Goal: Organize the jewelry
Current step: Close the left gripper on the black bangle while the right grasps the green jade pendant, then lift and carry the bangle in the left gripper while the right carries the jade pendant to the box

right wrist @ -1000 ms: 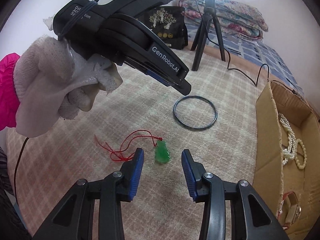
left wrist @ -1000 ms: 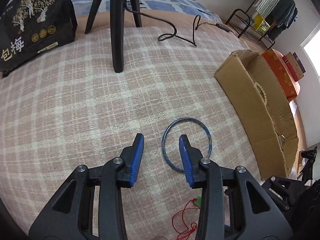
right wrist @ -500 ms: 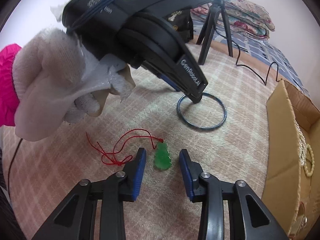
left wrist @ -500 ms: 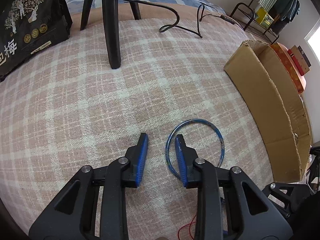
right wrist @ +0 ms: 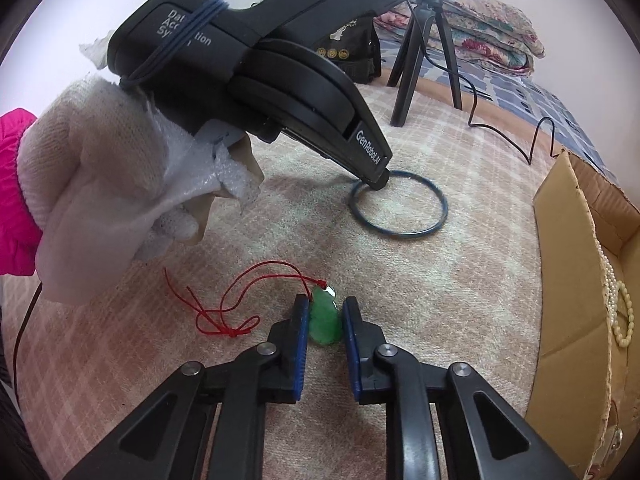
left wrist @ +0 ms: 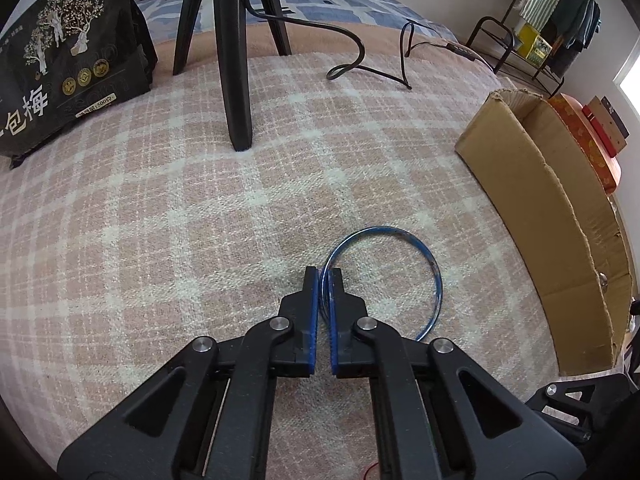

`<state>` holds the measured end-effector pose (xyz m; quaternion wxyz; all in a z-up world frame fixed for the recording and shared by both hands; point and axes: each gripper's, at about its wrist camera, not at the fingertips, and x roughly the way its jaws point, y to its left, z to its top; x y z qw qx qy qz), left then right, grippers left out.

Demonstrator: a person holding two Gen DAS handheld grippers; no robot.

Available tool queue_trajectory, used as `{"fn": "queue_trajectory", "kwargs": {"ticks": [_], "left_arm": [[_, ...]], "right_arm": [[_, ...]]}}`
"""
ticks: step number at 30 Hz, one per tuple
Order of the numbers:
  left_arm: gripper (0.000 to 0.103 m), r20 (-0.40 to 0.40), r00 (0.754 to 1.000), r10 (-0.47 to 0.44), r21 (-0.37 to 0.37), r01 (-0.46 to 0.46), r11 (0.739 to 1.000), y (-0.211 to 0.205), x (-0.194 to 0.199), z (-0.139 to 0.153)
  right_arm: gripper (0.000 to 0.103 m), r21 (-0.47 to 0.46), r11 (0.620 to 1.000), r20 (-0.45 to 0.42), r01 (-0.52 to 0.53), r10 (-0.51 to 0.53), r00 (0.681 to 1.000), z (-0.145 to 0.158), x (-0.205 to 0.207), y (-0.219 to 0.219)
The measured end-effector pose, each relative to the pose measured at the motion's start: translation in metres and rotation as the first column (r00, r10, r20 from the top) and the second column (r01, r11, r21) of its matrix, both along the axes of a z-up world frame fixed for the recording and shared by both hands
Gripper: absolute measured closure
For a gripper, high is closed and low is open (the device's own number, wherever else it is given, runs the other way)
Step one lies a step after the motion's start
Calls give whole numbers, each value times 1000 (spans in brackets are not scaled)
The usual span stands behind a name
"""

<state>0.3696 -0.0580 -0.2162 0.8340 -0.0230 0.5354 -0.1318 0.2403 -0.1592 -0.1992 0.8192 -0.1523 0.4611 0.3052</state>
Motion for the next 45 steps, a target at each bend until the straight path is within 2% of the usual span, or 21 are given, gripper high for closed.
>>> {"fn": "queue_trajectory", "kwargs": {"ticks": [9, 25, 37, 45], "left_arm": [[101, 25, 1000, 6, 17, -6, 1000, 6, -10, 13], [102, 104, 994, 19, 15, -20, 1000, 15, -39, 63], [102, 168, 986, 20, 0, -20, 1000, 19, -66, 106], [102, 215, 977, 4, -7, -2, 1000, 14, -86, 138]], "right_arm": [[88, 3, 1000, 13, 9, -9, 1000, 7, -1, -3], [88, 18, 999, 80, 29, -31, 996, 45, -27, -14], [88, 37, 997, 179, 65, -71, 981, 89, -58, -29], [88, 71, 994, 263, 81, -97, 960, 127, -82, -39]]}}
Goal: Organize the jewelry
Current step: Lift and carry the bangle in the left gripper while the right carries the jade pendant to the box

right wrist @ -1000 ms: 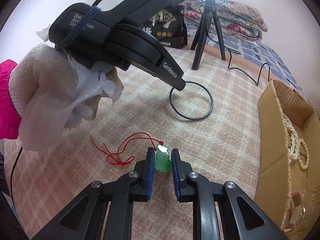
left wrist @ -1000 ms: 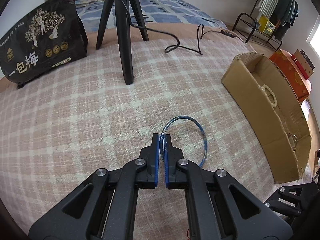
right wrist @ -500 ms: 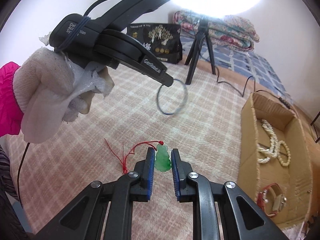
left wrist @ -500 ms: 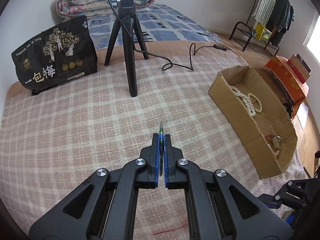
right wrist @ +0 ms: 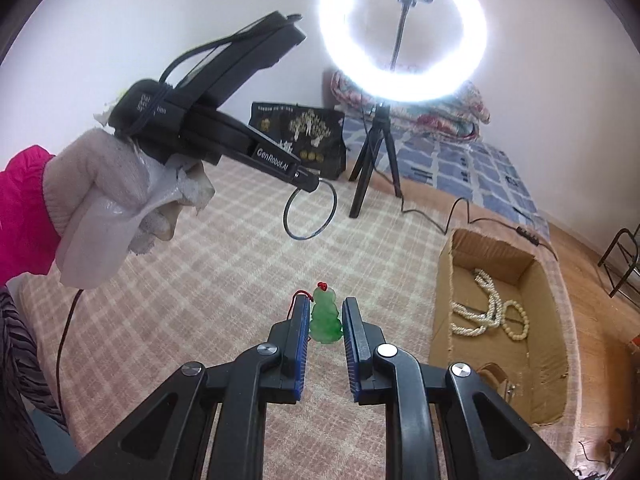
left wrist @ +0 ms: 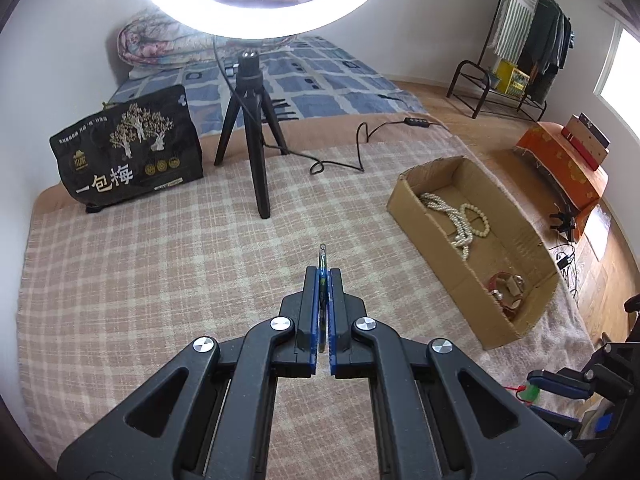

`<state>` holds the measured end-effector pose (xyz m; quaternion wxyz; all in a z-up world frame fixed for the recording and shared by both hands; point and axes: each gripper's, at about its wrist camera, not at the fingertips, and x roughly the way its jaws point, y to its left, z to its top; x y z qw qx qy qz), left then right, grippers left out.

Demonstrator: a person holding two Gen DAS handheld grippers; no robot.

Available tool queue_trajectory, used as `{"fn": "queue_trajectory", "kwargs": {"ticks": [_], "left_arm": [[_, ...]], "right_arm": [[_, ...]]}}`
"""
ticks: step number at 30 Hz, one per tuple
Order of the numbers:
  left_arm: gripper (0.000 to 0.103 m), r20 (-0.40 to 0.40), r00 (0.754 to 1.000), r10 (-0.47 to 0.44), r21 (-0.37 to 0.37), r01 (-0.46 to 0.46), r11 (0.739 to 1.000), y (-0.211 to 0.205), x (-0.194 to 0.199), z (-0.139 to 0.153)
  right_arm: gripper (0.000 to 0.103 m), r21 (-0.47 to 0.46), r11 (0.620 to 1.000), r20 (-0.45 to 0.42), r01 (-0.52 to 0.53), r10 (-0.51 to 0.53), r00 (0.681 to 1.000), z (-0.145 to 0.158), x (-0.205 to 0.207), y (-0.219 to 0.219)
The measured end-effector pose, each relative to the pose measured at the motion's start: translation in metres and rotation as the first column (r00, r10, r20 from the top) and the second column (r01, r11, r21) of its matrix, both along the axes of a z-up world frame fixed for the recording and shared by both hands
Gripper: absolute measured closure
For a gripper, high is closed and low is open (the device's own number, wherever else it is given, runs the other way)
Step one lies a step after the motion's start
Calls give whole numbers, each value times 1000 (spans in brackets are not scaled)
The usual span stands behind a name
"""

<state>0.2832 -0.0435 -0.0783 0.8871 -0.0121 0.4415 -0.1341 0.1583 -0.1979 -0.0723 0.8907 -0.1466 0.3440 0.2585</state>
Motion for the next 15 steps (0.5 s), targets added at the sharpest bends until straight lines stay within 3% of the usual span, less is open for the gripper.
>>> {"fn": "queue_trajectory", "kwargs": {"ticks": [15], "left_arm": [[102, 73, 995, -70, -57, 74, 996, -41, -20, 53]], "right_arm": [[88, 78, 987, 55, 141, -145, 988, 50, -17, -61]]}}
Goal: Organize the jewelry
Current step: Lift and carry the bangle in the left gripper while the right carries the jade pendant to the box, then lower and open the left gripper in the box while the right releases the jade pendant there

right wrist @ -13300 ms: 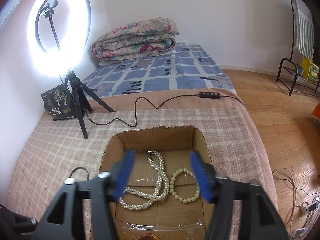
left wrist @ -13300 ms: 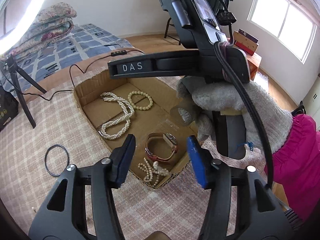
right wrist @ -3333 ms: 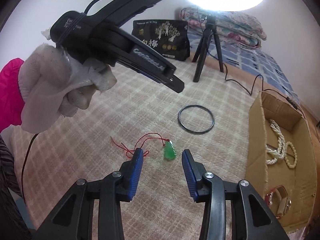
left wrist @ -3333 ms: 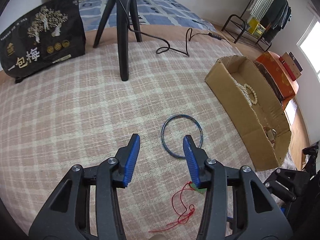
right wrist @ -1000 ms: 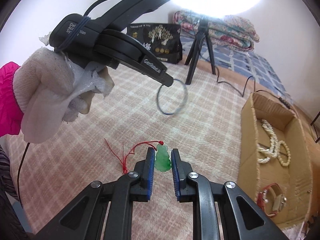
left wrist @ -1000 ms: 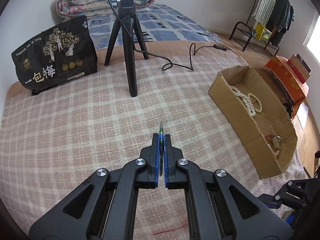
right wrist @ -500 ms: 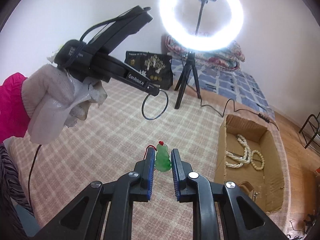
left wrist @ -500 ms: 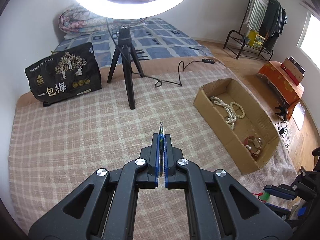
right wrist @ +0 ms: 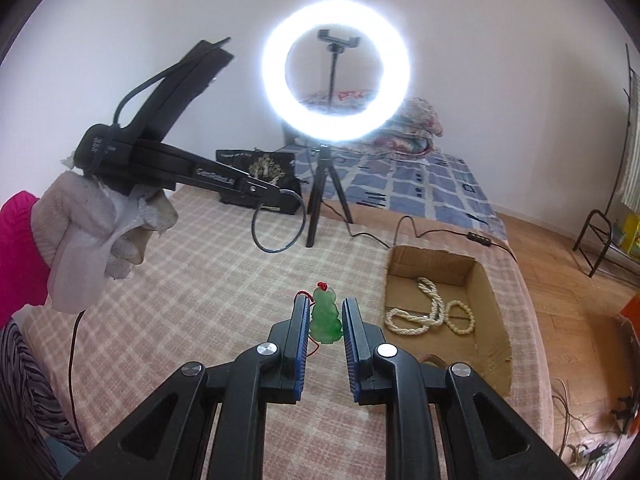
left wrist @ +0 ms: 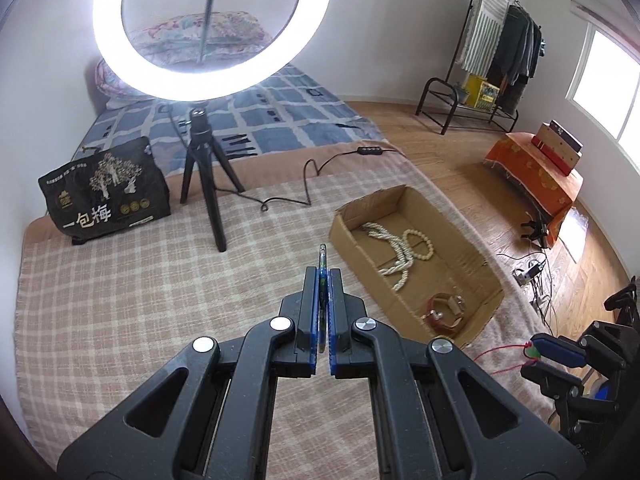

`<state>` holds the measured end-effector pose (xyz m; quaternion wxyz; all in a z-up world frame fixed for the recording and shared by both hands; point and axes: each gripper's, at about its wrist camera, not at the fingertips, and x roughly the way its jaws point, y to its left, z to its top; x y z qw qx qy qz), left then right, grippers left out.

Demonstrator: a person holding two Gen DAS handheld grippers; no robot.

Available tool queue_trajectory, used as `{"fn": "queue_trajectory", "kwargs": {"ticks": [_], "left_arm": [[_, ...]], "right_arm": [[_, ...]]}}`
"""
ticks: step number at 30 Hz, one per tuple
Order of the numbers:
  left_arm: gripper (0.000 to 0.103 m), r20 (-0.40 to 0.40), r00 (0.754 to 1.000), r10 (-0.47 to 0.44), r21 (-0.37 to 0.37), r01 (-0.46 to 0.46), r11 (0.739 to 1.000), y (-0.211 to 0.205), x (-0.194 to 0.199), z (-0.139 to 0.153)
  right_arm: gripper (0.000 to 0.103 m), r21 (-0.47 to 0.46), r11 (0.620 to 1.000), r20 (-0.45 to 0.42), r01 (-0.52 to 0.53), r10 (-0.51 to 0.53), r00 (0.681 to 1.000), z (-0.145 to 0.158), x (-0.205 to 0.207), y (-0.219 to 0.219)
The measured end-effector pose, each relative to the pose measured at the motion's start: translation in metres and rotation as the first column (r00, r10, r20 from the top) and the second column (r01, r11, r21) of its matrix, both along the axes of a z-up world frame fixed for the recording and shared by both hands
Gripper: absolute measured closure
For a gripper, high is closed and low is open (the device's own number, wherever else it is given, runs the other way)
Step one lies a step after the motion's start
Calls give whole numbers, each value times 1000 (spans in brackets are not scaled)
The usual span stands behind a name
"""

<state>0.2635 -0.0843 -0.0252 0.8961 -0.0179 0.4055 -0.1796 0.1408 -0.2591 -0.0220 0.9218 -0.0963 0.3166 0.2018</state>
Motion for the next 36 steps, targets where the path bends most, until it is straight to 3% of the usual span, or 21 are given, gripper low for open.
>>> {"fn": "queue_trajectory", "kwargs": {"ticks": [15, 36], "left_arm": [[102, 6, 999, -54, -27, 55, 998, -60, 25, 5], [102, -12, 997, -74, -22, 74, 997, -110, 85, -25]], "right_arm": [[88, 41, 983, 4, 176, -177, 984, 15, 25, -79], [88, -24, 980, -61, 199, -200, 978, -24, 83, -112]]}}
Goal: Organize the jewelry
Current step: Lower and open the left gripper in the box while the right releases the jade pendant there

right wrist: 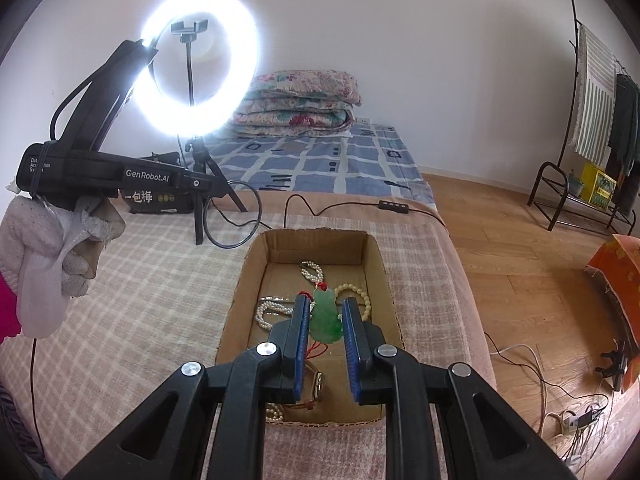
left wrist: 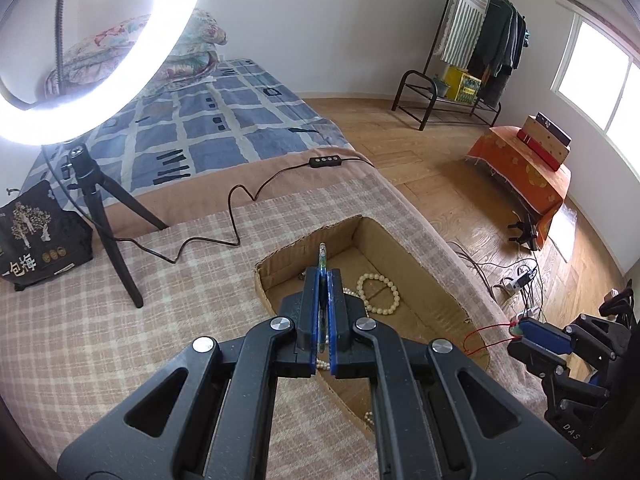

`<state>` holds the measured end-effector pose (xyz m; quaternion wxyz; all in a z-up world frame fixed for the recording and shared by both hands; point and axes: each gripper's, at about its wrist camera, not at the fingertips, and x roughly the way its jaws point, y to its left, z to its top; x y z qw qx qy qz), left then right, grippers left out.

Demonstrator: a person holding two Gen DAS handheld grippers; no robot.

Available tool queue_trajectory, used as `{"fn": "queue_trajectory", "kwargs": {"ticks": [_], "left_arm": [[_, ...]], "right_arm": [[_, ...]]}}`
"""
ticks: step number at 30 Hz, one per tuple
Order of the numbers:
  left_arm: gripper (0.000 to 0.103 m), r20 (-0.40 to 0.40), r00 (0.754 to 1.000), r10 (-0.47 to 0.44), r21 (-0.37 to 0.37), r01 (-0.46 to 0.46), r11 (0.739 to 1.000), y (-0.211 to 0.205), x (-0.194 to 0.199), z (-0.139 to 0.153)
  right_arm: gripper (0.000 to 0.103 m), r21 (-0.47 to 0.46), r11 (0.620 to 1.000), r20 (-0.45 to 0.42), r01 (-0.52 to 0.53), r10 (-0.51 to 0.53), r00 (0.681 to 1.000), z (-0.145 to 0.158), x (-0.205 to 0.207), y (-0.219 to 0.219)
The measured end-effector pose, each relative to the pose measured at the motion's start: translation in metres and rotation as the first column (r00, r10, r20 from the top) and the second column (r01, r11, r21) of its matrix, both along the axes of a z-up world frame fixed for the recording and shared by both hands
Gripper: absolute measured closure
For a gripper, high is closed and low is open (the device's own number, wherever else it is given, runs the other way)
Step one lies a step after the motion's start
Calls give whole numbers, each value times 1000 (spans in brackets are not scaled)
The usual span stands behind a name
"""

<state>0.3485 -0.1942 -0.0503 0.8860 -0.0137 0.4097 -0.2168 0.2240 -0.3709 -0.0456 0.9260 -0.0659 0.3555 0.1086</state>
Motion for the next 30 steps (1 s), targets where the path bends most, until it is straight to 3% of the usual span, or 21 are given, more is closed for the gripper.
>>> {"fn": "queue_trajectory", "kwargs": {"ticks": [16, 21, 22, 23, 25, 27, 30], "left_arm": [[102, 5, 1000, -20, 26, 20, 999, -20, 11, -15], [102, 21, 999, -37, 31, 36, 999, -26, 7, -12], [98, 24, 999, -41, 39, 40, 998, -28, 6, -11], [92, 25, 999, -44, 42, 43, 998, -29, 6, -10], [39, 40, 998, -45, 47, 43, 998, -30, 4, -9], [27, 90, 996, -24, 50, 19, 999, -29, -2, -5], [26, 105, 994, -29, 64, 22, 998, -31, -4, -3]], "right_arm": [[87, 17, 1000, -60, -10, 11, 998, -21, 16, -7], [69, 25, 1000, -56, -15, 16, 998, -21, 14, -5], [54, 29, 999, -57, -17, 19, 998, -21, 13, -4], [33, 32, 999, -54, -18, 19, 998, -21, 12, -4], [13, 36, 999, -40, -11, 12, 999, -20, 10, -3], [11, 38, 999, -41, -11, 13, 999, -20, 10, -1], [5, 21, 1000, -38, -2, 2, 999, -20, 11, 2]]}}
